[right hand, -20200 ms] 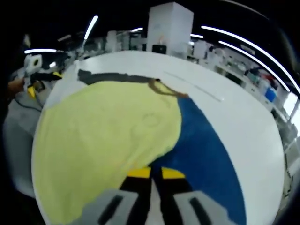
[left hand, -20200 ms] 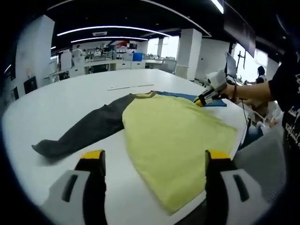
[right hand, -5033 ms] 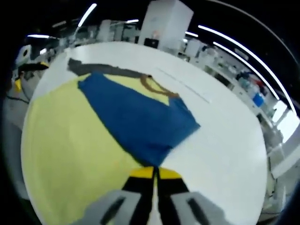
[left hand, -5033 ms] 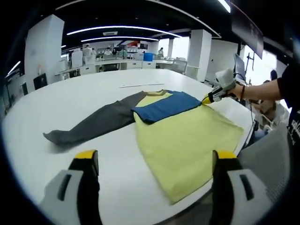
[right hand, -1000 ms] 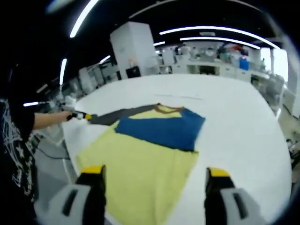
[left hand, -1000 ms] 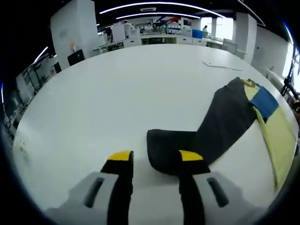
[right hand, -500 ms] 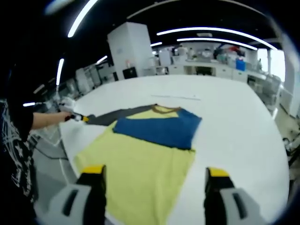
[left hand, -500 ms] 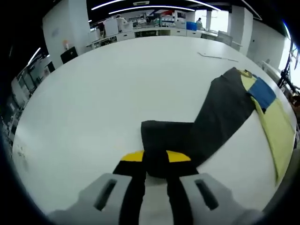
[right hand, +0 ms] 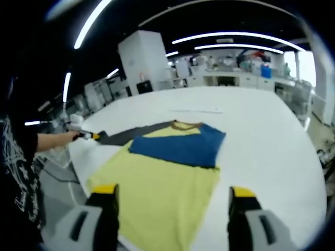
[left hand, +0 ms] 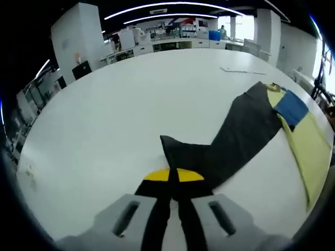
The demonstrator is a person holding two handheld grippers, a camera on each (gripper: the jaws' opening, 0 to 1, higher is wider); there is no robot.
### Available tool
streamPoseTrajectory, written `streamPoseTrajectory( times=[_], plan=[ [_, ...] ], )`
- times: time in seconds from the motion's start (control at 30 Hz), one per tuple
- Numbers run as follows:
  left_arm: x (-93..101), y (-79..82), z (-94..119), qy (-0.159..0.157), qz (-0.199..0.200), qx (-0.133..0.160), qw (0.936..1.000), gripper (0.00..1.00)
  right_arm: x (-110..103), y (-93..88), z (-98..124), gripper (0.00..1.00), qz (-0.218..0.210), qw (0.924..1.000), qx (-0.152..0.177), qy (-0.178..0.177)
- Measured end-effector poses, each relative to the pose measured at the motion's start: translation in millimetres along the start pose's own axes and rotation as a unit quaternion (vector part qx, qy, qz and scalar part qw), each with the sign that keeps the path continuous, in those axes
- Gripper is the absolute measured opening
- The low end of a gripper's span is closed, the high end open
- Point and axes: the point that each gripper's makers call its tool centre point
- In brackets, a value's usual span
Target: Fold the garment on the visible template until the final outline fits inside the template.
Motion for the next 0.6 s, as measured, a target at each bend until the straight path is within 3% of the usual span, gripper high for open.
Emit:
streamPoseTrajectory(
  times=[0.1, 0.13, 0.3, 0.37, 0.47, 0.6],
  plan=[
    [-1.2, 12.9, 13.4, 0.007, 0.03, 0.045, 0.9985, 0.0, -1.5, 0.5, 0.2, 0.86, 0.003, 1.0, 0.001, 0.003],
    [0.6, 14.8, 18.9, 0.001, 0.059, 0.056, 0.9967, 0.0, -2.1, 0.2, 0.3, 0.86, 0.003, 1.0, 0.001, 0.004],
    [0.7, 15.1, 31.6, 0.008, 0.129, 0.098, 0.9867, 0.0, -2.2, -0.8, 1.5, 0.86, 0.006, 1.0, -0.001, 0.004],
    [0.4, 13.7, 33.3, 0.005, 0.149, 0.106, 0.9831, 0.0, -1.1, -0.7, 2.2, 0.86, 0.005, 1.0, 0.0, 0.003],
    [-8.5, 6.4, 32.0, 0.021, 0.151, 0.101, 0.9832, 0.0, -1.3, -0.6, 2.3, 0.86, 0.004, 1.0, 0.001, 0.003],
    [-10.1, -3.4, 29.3, 0.025, 0.212, 0.108, 0.9709, 0.0, -2.0, -1.3, 1.5, 0.85, 0.002, 1.0, 0.002, 0.004]
  ],
)
Point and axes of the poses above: the point that each gripper's makers call its tool centre point, and the gripper's own axes: z roughly backward along the fingers, x roughly to its right, y roughly out of its top, and after that the axes turned 10 degrees about -x, right-handed
